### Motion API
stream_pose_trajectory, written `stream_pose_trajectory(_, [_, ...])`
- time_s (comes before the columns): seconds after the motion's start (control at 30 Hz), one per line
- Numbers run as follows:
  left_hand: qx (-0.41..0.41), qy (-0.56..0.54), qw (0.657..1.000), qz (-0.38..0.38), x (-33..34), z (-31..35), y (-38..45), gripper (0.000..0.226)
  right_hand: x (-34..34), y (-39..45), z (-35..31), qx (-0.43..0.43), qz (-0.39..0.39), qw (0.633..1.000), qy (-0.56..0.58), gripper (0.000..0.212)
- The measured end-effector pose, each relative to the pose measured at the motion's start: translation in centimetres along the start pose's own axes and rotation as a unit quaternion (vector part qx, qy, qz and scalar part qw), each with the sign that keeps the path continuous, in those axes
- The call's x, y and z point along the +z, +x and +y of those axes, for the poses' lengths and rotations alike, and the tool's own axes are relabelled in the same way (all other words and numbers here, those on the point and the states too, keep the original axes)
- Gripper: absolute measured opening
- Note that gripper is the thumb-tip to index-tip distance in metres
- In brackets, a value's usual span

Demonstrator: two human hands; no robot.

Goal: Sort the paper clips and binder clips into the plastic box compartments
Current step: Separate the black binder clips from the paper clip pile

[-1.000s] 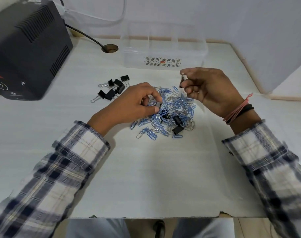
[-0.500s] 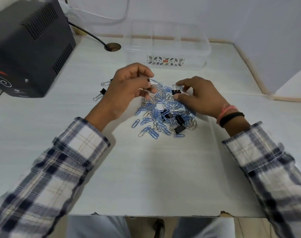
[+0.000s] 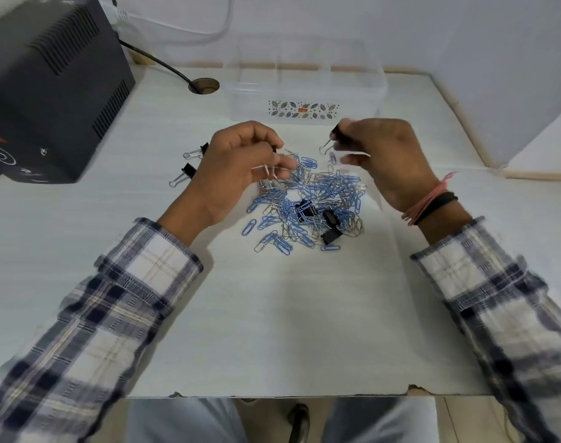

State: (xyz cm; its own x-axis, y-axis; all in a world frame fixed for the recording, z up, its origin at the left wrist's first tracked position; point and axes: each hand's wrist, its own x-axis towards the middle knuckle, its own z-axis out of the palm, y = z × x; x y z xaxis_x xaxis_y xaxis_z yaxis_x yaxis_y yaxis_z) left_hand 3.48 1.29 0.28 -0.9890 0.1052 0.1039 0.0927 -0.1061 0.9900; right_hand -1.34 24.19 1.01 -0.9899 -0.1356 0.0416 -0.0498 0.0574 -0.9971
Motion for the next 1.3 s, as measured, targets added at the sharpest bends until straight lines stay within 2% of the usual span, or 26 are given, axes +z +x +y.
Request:
stream_pose_trajectory(0.03, [-0.012, -0.044, 0.999, 0.0, 0.2, 0.2, 0.0, 0.016, -0.2, -0.1, -0.7, 0.047, -0.001, 0.99, 0.13, 0.022])
stream_pose_trajectory(0.1, [-0.01, -0.037, 0.999, -0.01, 0.4, 0.4, 0.0, 0.018, -0.8, -0.5, -1.7, 0.124, -0.005, 0.942, 0.312, 0.014])
stream_pose_trajectory(0.17, [0.008, 0.083, 0.995, -0.053, 0.3, 0.4, -0.3, 0.018, -1.3, -0.7, -2.2, 0.155, -0.019, 0.918, 0.365, 0.007])
stream_pose_trajectory(0.23, [0.024, 0.248, 0.962, -0.114, 0.2, 0.4, -0.7, 0.014, -1.6, -0.8, -2.4, 0.162, -0.063, 0.939, 0.295, 0.011])
stream_pose_trajectory(0.3, [0.021, 0.359, 0.921, -0.152, 0.3, 0.0, -0.8, 0.026, -2.0, -1.1, -2.5, 0.121, -0.129, 0.977, 0.119, 0.018])
stream_pose_trajectory(0.33, [0.019, 0.39, 0.906, -0.163, 0.5, -0.2, -0.9, 0.034, -2.2, -1.3, -2.5, 0.083, -0.172, 0.982, 0.002, 0.018])
stream_pose_trajectory(0.37, [0.017, 0.413, 0.895, -0.169, 0.7, -0.3, -0.9, 0.039, -2.3, -1.5, -2.6, 0.042, -0.224, 0.967, -0.113, 0.012])
stream_pose_trajectory(0.4, [0.017, 0.429, 0.887, -0.17, 0.8, -0.4, -0.9, 0.043, -2.3, -1.9, -2.7, 0.018, -0.28, 0.937, -0.209, 0.006])
stream_pose_trajectory(0.47, [0.026, 0.443, 0.881, -0.162, 0.9, -0.7, -0.8, 0.044, -2.1, -2.5, -2.7, 0.026, -0.355, 0.879, -0.317, 0.022])
stream_pose_trajectory(0.57, [0.023, 0.444, 0.883, -0.148, 1.0, -0.7, -0.9, 0.04, -1.6, -2.9, -2.6, 0.043, -0.378, 0.859, -0.343, 0.032])
stream_pose_trajectory(0.8, [0.039, 0.386, 0.914, -0.122, 1.2, -0.8, -1.0, 0.015, -1.5, -2.5, -2.2, -0.008, -0.349, 0.865, -0.361, 0.023])
stream_pose_trajectory(0.93, [0.041, 0.345, 0.931, -0.108, 1.2, -1.1, -0.9, 0.01, -1.9, -2.4, -1.9, -0.022, -0.337, 0.878, -0.339, 0.015])
stream_pose_trajectory(1.0, [0.051, 0.352, 0.928, -0.113, 1.2, -1.3, -0.8, 0.016, -2.1, -2.2, -1.8, -0.038, -0.336, 0.885, -0.319, 0.006])
stream_pose_trajectory(1.17, [0.07, 0.386, 0.906, -0.158, 1.4, -1.3, -0.9, 0.031, -2.6, -1.6, -1.4, -0.057, -0.313, 0.894, -0.316, 0.011])
stream_pose_trajectory(1.3, [0.087, 0.399, 0.895, -0.178, 1.5, -1.5, -1.0, 0.028, -2.9, -1.3, -1.1, -0.053, -0.27, 0.915, -0.294, 0.013])
